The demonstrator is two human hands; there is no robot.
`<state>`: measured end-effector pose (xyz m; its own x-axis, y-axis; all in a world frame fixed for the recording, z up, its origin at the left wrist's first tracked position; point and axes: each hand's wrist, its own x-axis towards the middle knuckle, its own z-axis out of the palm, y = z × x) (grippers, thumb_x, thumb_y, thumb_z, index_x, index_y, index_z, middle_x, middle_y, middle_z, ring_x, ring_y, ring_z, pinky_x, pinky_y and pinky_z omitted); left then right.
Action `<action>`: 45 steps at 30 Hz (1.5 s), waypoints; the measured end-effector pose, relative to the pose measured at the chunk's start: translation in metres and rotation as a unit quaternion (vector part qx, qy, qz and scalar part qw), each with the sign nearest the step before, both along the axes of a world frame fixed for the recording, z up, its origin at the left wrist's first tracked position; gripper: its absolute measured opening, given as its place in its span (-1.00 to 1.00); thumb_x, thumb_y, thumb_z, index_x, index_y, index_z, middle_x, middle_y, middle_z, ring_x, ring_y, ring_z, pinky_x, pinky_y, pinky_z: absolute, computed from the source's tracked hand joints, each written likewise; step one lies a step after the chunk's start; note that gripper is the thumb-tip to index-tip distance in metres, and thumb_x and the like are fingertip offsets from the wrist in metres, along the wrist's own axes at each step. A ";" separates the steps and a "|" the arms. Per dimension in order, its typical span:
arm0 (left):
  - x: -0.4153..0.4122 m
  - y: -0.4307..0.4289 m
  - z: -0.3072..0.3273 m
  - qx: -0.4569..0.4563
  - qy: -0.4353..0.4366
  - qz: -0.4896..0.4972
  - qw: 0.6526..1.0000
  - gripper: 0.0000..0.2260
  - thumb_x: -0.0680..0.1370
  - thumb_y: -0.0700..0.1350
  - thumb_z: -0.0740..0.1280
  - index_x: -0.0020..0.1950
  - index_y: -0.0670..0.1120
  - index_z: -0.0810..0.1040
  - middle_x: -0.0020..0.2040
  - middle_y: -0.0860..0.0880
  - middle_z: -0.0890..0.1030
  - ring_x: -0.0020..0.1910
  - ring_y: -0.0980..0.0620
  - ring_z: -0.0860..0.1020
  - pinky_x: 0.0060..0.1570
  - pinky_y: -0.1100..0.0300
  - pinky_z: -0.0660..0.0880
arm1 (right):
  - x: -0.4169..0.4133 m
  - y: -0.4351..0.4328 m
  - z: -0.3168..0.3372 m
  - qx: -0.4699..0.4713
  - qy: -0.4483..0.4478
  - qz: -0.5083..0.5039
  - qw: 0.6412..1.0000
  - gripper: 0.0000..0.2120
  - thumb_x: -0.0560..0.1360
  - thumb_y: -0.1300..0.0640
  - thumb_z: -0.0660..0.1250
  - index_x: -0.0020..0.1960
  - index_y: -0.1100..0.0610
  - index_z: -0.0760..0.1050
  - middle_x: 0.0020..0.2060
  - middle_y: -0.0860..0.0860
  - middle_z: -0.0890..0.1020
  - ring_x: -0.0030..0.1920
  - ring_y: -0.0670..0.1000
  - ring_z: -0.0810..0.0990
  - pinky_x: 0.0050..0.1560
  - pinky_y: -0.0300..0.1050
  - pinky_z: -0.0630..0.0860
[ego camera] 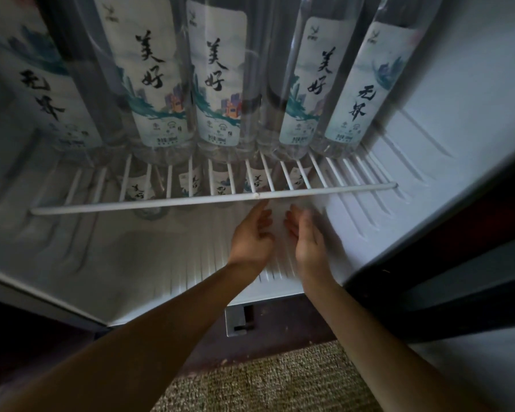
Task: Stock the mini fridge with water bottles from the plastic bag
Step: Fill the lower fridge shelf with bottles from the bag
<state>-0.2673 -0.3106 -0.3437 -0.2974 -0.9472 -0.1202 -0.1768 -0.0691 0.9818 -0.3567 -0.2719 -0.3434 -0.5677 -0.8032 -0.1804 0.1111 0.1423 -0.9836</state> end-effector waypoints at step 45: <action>0.250 0.307 0.300 -0.005 -0.126 0.137 0.983 -0.74 0.57 -0.05 0.32 0.15 -0.19 0.57 -0.02 -0.09 0.60 -0.08 -0.01 0.55 -0.08 0.16 0.50 | 0.159 0.301 0.332 0.094 0.101 0.281 0.950 -0.46 0.66 -0.11 -0.07 0.18 0.24 0.54 0.06 0.16 0.64 -0.22 -0.02 0.57 0.07 -0.11 0.52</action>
